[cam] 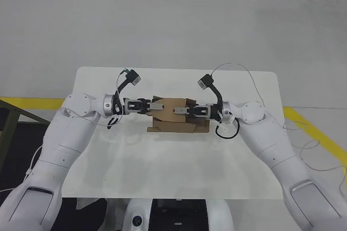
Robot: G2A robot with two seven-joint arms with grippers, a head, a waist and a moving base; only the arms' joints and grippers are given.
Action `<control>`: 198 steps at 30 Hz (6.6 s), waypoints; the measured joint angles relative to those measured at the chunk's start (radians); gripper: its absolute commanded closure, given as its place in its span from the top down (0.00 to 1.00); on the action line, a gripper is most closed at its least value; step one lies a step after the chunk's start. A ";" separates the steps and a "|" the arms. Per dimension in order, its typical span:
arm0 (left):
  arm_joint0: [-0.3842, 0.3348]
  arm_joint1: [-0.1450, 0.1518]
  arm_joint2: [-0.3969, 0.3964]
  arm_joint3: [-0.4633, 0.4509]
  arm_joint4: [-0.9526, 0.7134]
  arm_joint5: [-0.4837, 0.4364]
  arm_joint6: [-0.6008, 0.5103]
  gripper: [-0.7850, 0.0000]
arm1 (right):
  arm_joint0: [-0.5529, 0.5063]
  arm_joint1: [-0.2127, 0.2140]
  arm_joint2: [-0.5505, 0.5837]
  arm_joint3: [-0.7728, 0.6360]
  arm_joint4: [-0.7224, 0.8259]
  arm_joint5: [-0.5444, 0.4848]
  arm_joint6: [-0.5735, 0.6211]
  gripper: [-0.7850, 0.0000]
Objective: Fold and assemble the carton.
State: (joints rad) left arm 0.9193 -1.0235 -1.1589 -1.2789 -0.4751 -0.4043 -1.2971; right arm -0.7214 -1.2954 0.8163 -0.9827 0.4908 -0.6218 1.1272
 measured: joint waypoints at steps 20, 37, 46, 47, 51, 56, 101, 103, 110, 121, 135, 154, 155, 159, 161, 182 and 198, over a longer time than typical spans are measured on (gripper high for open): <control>0.039 0.012 -0.055 -0.081 -0.165 0.063 -0.088 1.00 | -0.005 -0.007 0.010 0.008 -0.064 0.030 -0.039 0.00; 0.015 -0.001 0.004 -0.135 -0.094 0.073 -0.034 1.00 | -0.022 -0.014 0.009 -0.037 -0.096 0.029 -0.047 0.00; 0.037 0.002 0.009 -0.176 0.004 0.027 0.017 1.00 | -0.034 -0.013 0.017 -0.061 -0.104 0.033 -0.045 0.00; 0.041 0.002 0.007 -0.178 0.008 0.025 0.022 1.00 | -0.035 -0.013 0.018 -0.062 -0.105 0.034 -0.044 0.00; 0.053 0.005 -0.012 -0.181 -0.012 0.018 0.034 1.00 | -0.041 -0.012 0.026 -0.064 -0.102 0.032 -0.045 0.00; 0.072 0.013 -0.059 -0.181 -0.076 0.016 0.022 1.00 | -0.050 -0.008 0.042 -0.069 -0.097 0.028 -0.041 0.00; 0.044 0.003 -0.033 -0.092 -0.045 0.025 0.081 1.00 | -0.045 -0.031 -0.005 -0.094 -0.074 0.016 0.041 0.00; 0.045 0.003 -0.034 -0.091 -0.043 0.026 0.082 1.00 | -0.045 -0.030 0.000 -0.090 -0.071 0.014 0.038 0.00; 0.055 0.007 -0.064 -0.083 -0.049 0.015 0.118 1.00 | -0.056 -0.021 0.035 -0.090 -0.066 0.010 0.017 0.00; 0.089 0.014 -0.104 -0.114 -0.066 0.010 0.121 1.00 | -0.079 -0.005 0.092 -0.123 -0.093 0.029 -0.045 0.00; 0.097 0.017 -0.092 -0.139 -0.061 0.027 0.062 1.00 | -0.094 -0.002 0.130 -0.144 -0.101 0.059 -0.141 0.00; 0.096 0.015 -0.064 -0.159 -0.095 0.051 -0.012 1.00 | -0.092 -0.011 0.145 -0.120 -0.077 0.111 -0.213 0.00; 0.095 0.014 -0.060 -0.160 -0.095 0.052 -0.012 1.00 | -0.092 -0.012 0.145 -0.120 -0.077 0.112 -0.216 0.00; 0.091 0.012 -0.048 -0.165 -0.091 0.057 -0.003 1.00 | -0.095 -0.014 0.144 -0.125 -0.082 0.112 -0.225 0.00; 0.088 0.010 -0.041 -0.168 -0.089 0.060 0.002 1.00 | -0.098 -0.015 0.144 -0.129 -0.088 0.113 -0.232 0.00; 0.068 0.001 -0.008 -0.153 -0.039 0.049 0.059 1.00 | -0.123 -0.026 0.127 -0.179 -0.100 0.147 -0.247 0.00; 0.082 0.007 -0.029 -0.169 -0.034 0.044 0.041 1.00 | -0.103 -0.043 0.106 -0.148 -0.086 0.157 -0.238 0.00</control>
State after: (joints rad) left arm 1.0016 -1.0162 -1.1877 -1.4476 -0.5094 -0.3606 -1.2560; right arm -0.8243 -1.3384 0.9221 -1.1305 0.4046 -0.4650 0.8891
